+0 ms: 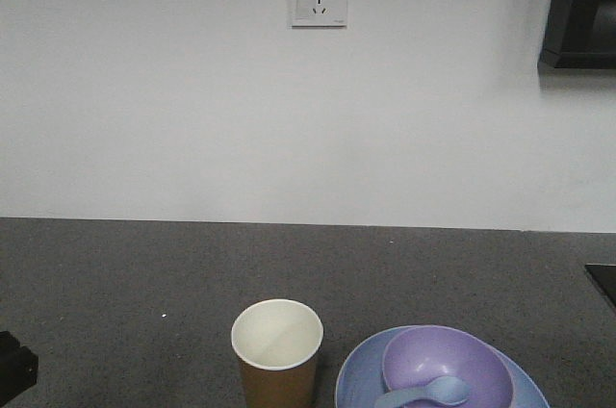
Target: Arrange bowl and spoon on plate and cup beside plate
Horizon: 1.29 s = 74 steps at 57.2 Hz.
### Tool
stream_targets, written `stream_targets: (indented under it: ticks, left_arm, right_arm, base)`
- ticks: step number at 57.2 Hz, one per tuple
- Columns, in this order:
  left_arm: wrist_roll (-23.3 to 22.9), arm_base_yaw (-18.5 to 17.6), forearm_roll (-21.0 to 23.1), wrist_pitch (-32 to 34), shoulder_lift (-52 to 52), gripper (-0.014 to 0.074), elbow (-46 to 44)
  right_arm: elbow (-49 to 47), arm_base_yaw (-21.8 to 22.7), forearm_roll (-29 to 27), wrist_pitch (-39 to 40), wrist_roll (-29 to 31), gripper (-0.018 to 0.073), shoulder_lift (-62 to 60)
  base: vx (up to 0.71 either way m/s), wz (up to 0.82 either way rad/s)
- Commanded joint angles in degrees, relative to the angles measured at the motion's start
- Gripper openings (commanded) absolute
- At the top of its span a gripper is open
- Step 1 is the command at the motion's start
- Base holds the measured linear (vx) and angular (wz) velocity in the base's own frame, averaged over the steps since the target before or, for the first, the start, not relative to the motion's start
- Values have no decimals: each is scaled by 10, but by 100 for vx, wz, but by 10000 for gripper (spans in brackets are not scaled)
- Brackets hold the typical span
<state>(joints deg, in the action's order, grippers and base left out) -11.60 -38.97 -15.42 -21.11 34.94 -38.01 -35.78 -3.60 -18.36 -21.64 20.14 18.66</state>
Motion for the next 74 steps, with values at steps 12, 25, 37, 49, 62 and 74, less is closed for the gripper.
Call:
stream_targets:
  ticks: [12, 25, 37, 49, 62, 74]
  left_arm:
    - [-5, 1, -1, 48, 1, -4, -17]
    - [32, 34, 4, 79, -3, -4, -2]
    - [122, 183, 120, 233, -67, -4, 136]
    - [145, 281, 145, 285, -231, -4, 329]
    - [141, 328, 130, 135, -364, -4, 376]
    - [144, 328, 125, 126, -360, -4, 381]
  right_arm:
    - [-15, 0, -4, 43, 7, -11, 6]
    - [-15, 0, -4, 43, 7, -11, 6]
    - [-15, 0, -4, 43, 7, -11, 6]
    - [-15, 0, -4, 41, 7, -11, 6]
    - [-15, 0, -4, 40, 7, -11, 8]
    - [-15, 0, -4, 42, 7, -11, 8]
  base:
    - [0, 0]
    - [0, 0]
    - [0, 0]
    - [0, 0]
    - [0, 0]
    - [0, 0]
